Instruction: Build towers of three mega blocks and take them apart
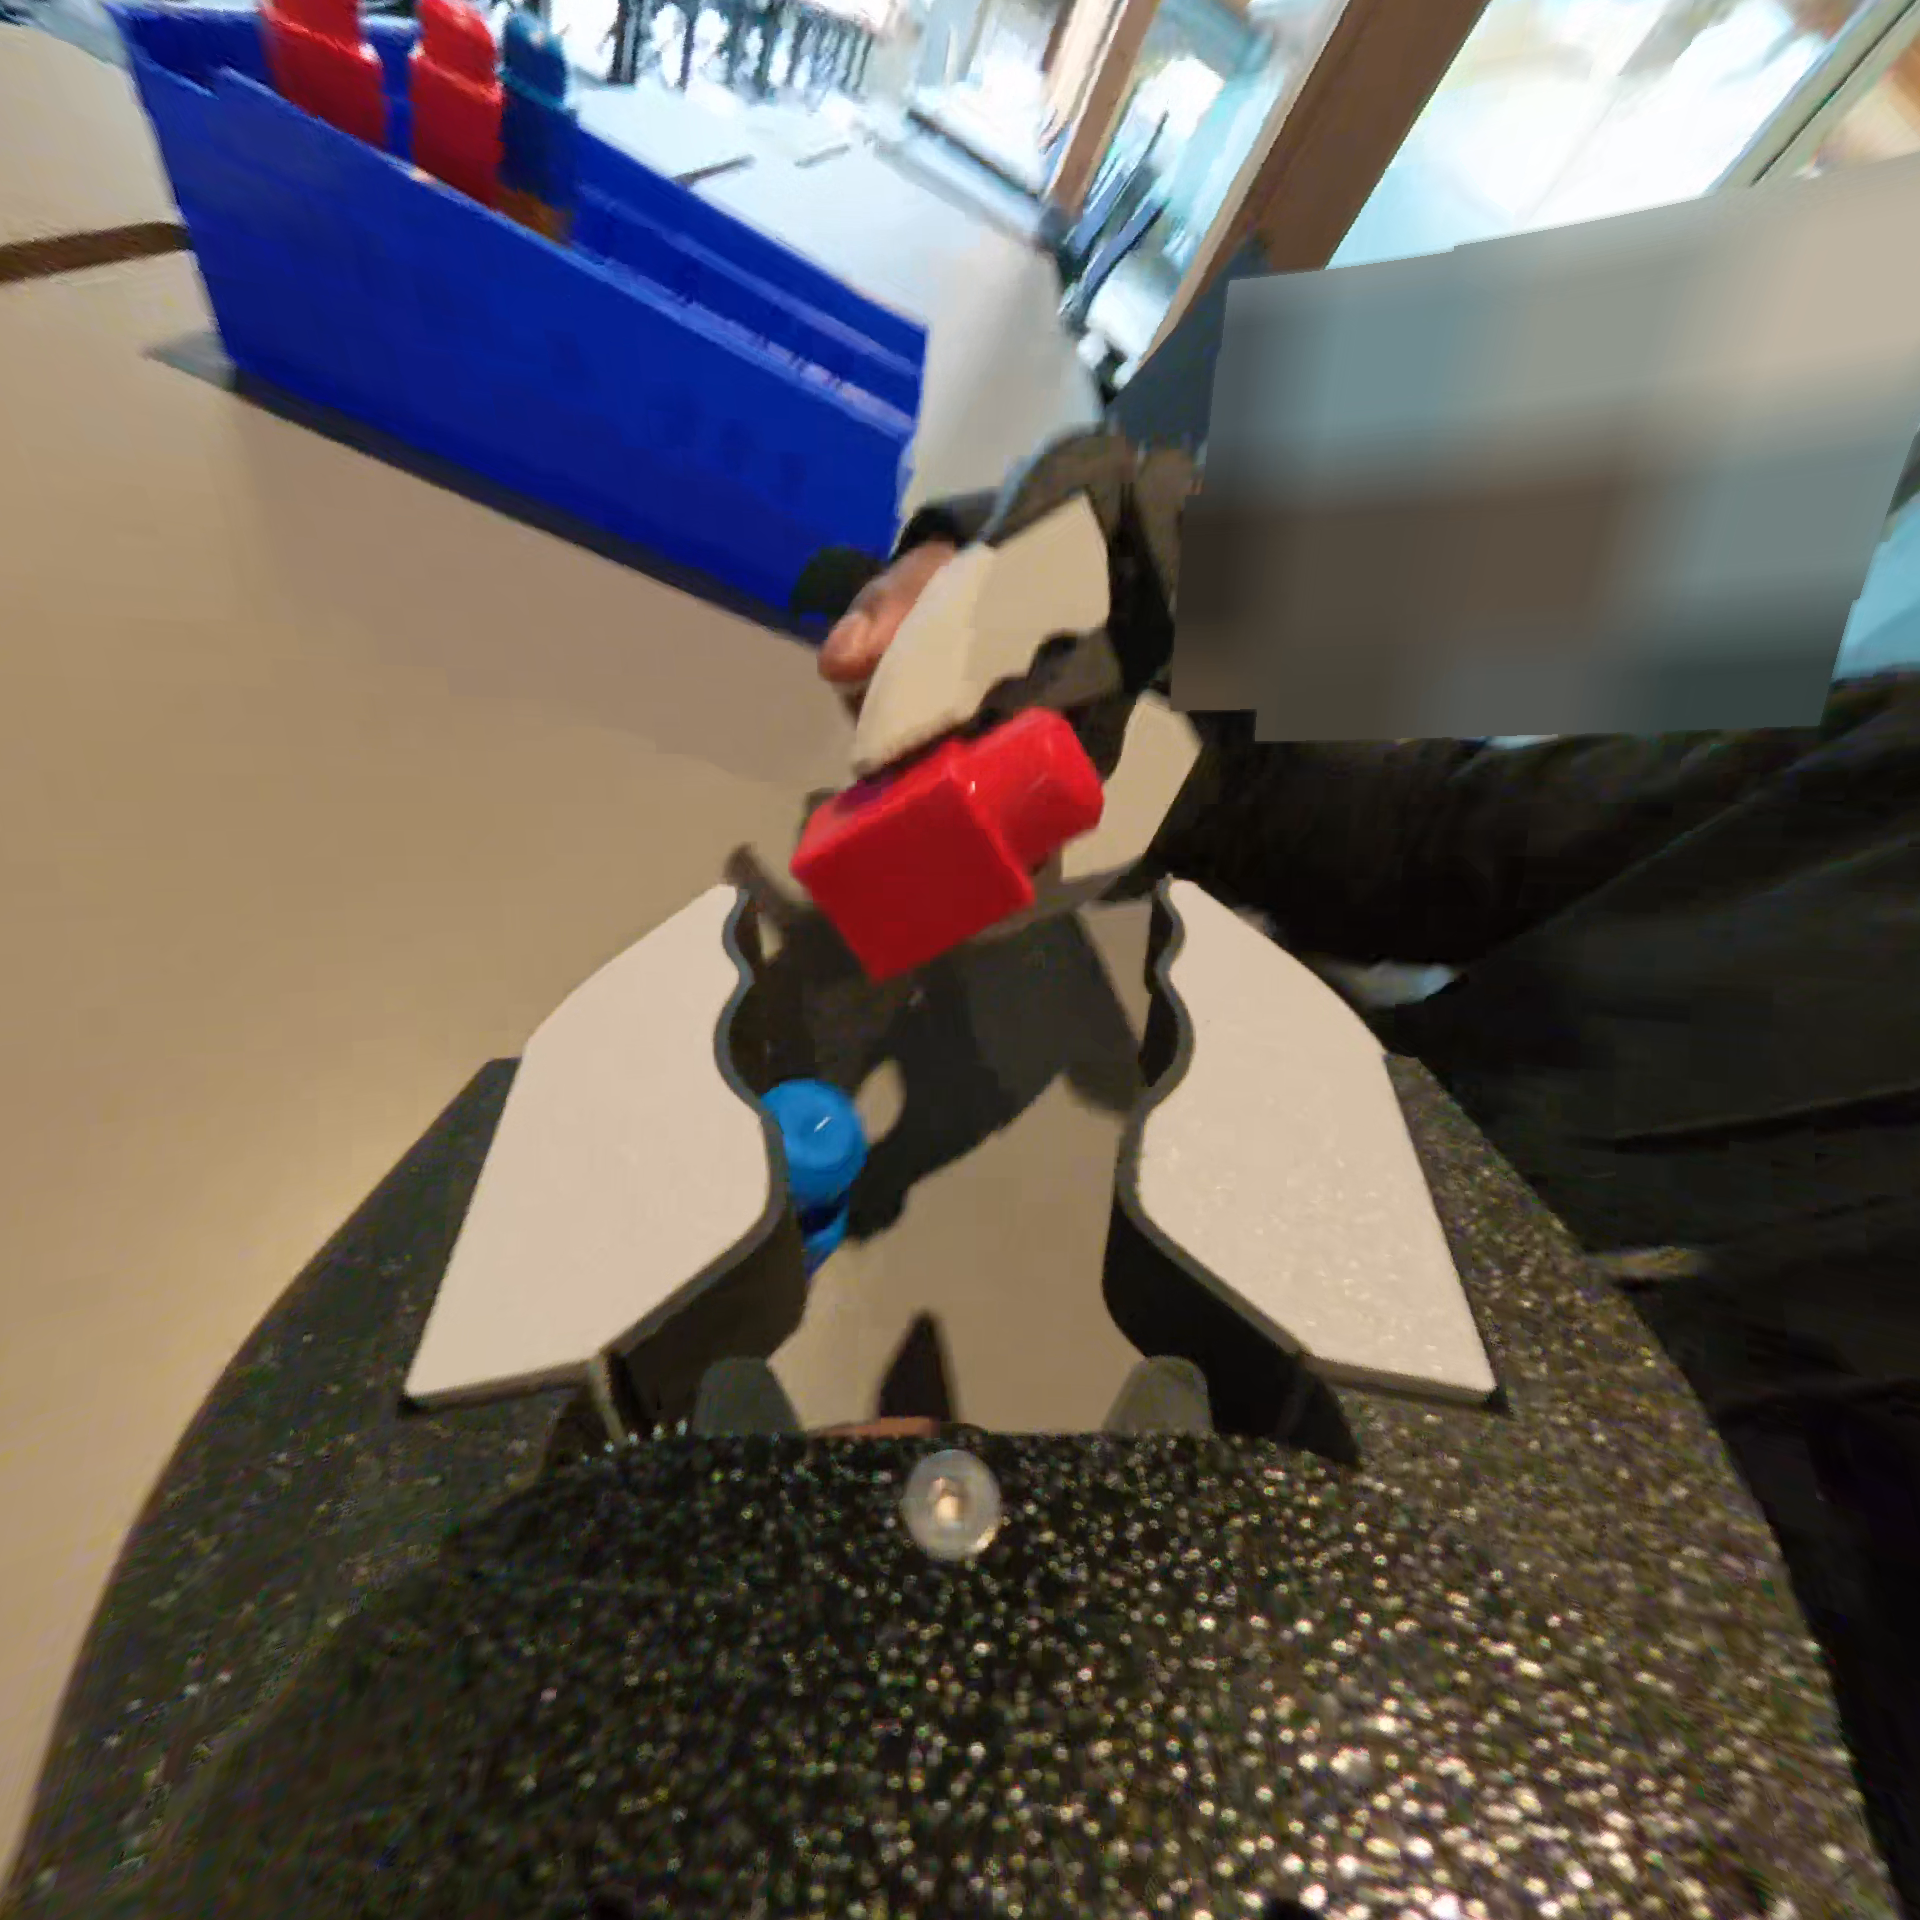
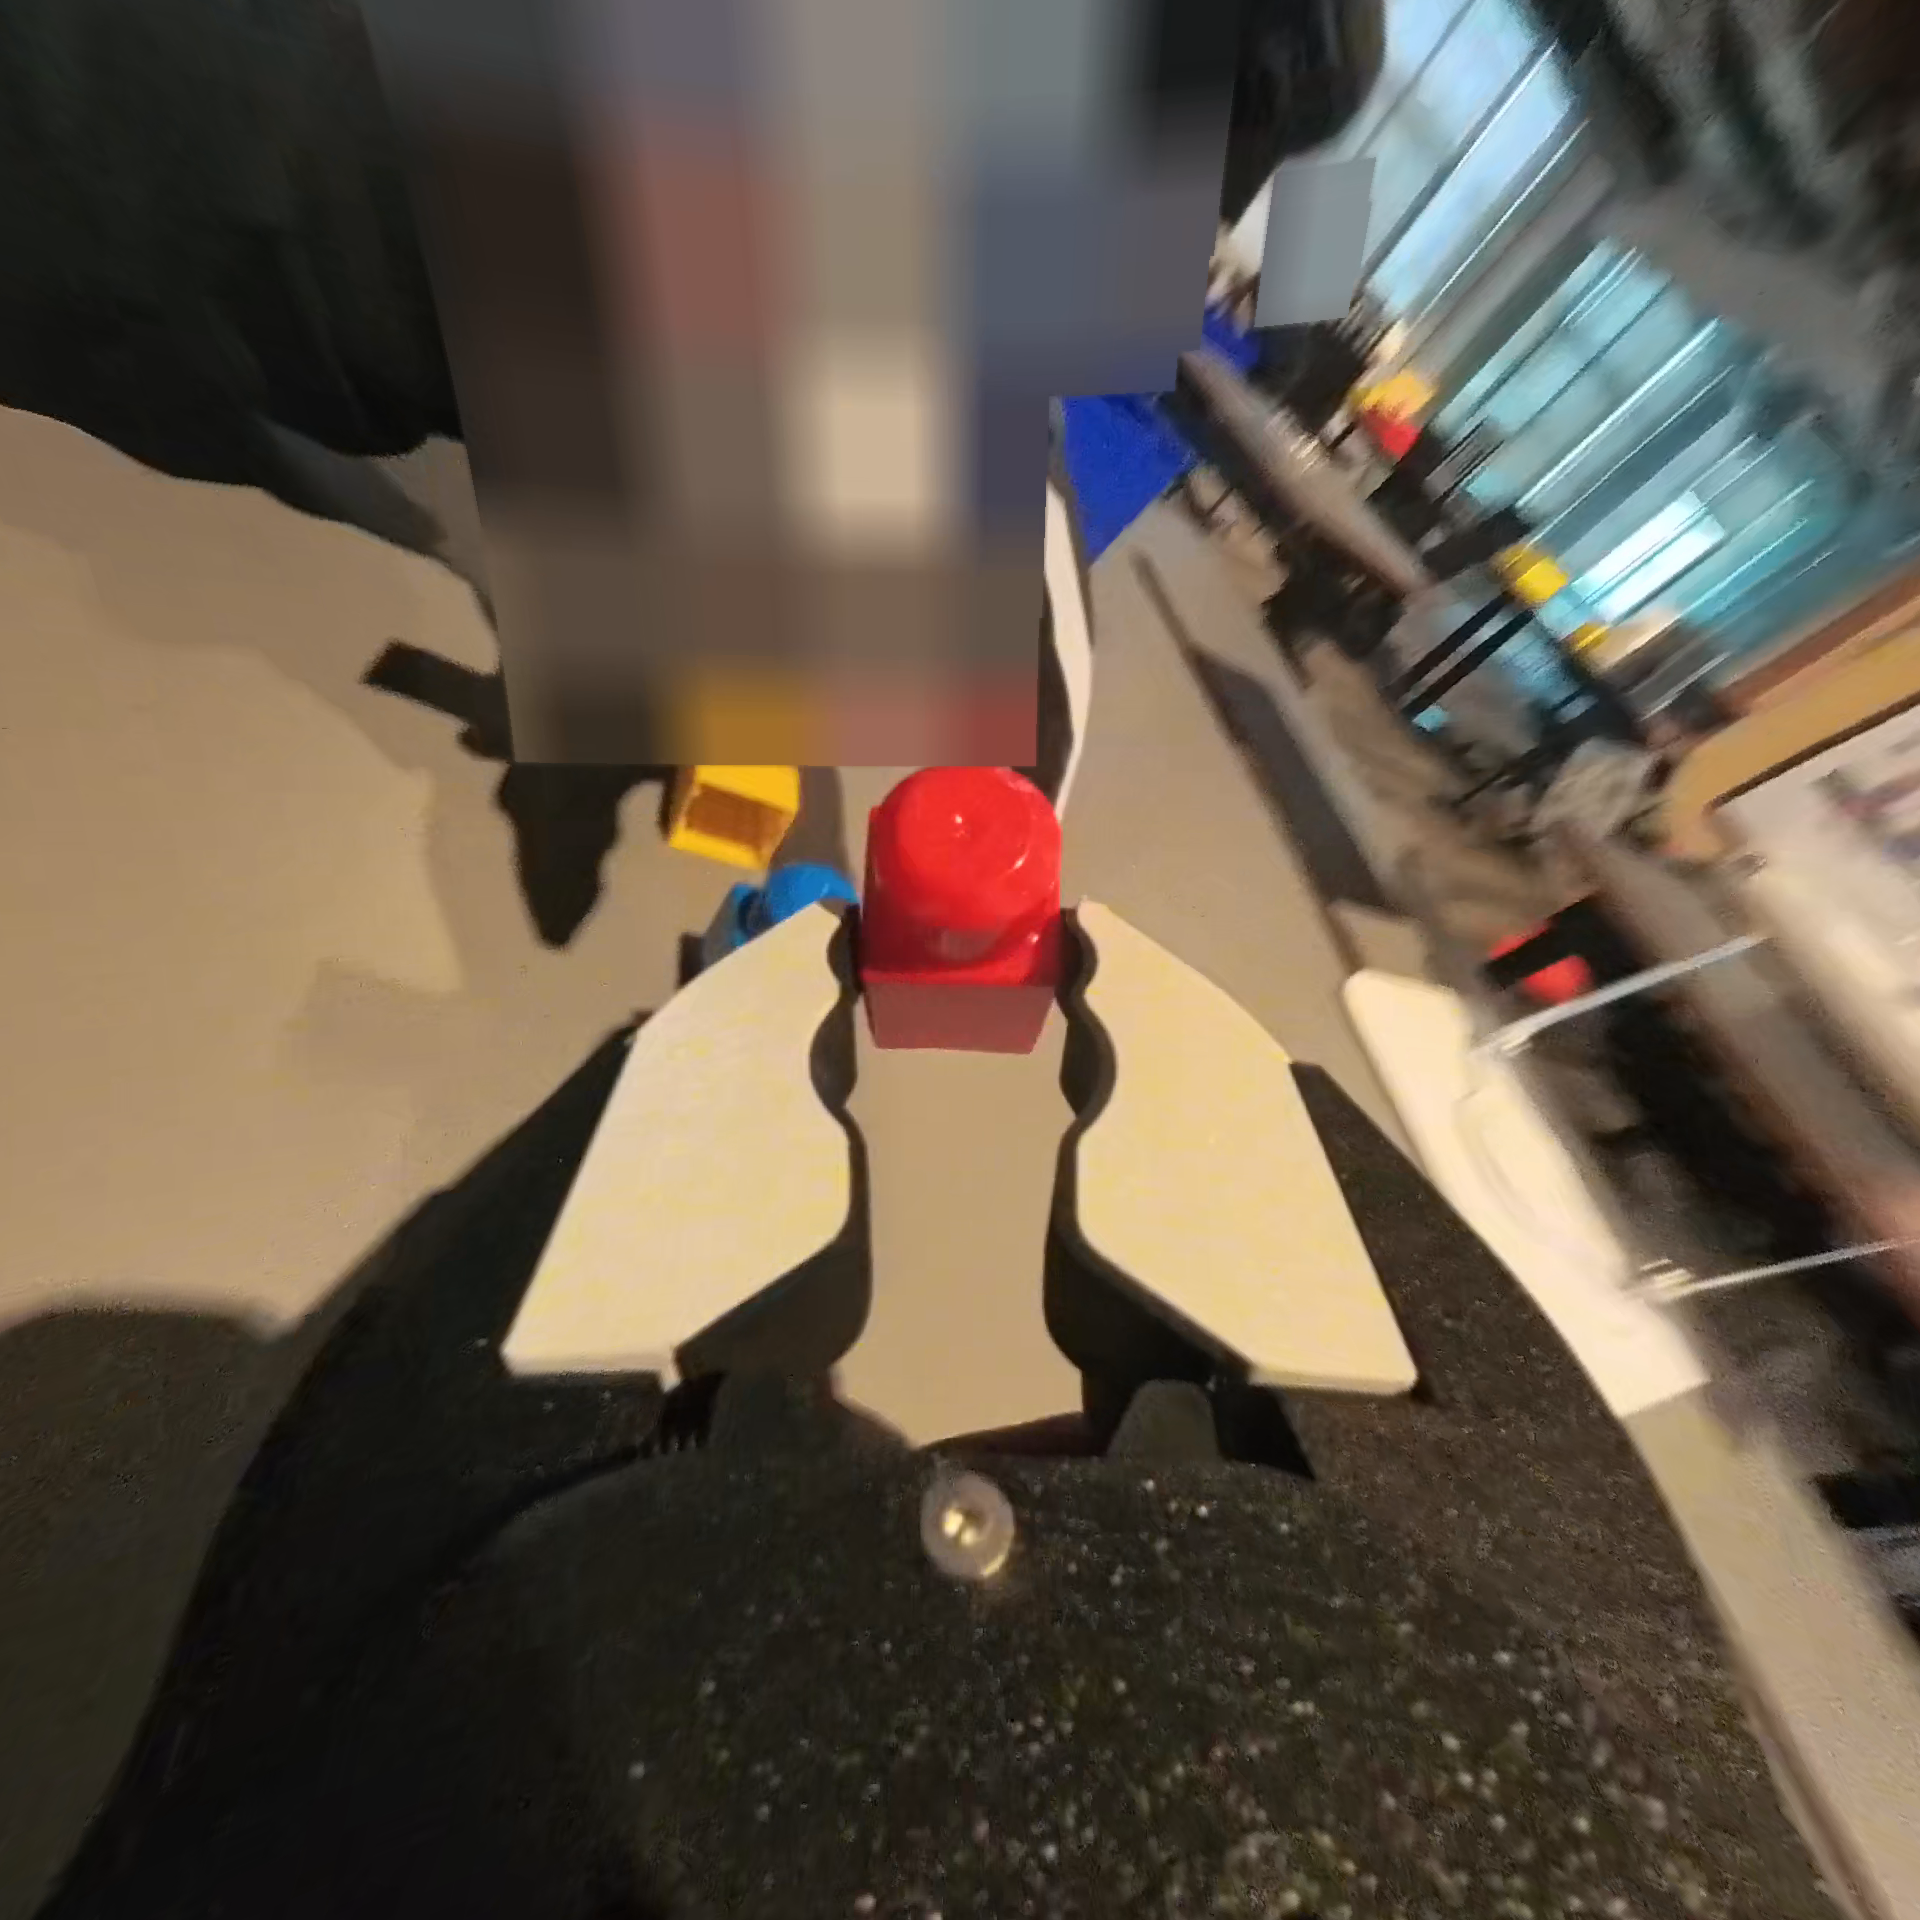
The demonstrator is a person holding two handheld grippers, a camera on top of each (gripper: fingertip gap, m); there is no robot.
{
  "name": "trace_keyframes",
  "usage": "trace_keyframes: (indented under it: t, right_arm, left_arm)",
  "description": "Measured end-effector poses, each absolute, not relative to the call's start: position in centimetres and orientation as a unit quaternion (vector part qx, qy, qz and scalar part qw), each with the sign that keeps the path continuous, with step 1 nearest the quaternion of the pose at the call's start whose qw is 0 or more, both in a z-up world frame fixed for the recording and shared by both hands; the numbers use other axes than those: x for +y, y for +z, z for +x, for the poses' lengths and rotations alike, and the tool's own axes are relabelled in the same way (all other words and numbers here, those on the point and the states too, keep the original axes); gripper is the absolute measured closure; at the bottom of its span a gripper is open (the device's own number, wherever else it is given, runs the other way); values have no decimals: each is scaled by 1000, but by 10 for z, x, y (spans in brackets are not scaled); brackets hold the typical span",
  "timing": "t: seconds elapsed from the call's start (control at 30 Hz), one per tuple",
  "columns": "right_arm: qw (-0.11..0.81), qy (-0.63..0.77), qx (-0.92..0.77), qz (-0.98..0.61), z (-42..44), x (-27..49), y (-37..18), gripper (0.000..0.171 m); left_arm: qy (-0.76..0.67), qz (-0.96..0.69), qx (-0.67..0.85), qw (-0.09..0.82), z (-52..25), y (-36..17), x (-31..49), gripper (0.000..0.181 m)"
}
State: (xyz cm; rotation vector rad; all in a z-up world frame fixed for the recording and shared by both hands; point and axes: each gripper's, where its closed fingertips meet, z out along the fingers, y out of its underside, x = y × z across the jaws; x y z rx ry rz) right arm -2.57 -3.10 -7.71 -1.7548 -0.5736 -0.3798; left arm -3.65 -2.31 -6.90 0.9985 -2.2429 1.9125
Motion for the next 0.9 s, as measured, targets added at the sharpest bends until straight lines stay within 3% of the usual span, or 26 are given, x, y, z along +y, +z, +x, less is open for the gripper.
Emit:
trace_keyframes:
  t: [0.2,0.33,0.4,0.6,0.8,0.9]
  right_arm:
    - [478,59,-197,-854,-31,-48,-138,135]
    - [428,63,-197,-880,-28,-49,-166,134]
    - [426,63,-197,-881,-28,-49,-168,134]
    - [427,59,-197,-880,-29,-48,-168,134]
    - [428,60,-202,-879,-33,-45,-168,134]
    - [428,61,-207,-878,-37,-43,-168,135]
  left_arm:
    - [425,285,-857,-65,-48,-133,-2,114]
    - [317,276,-903,-89,-47,-167,2,122]
    - [291,278,-910,-94,-45,-175,2,137]
    - [308,306,-895,-104,-34,-173,-1,144]
    - [473,277,-829,-112,-32,-107,-22,145]
    - [473,246,-839,-112,-38,-102,-41,145]
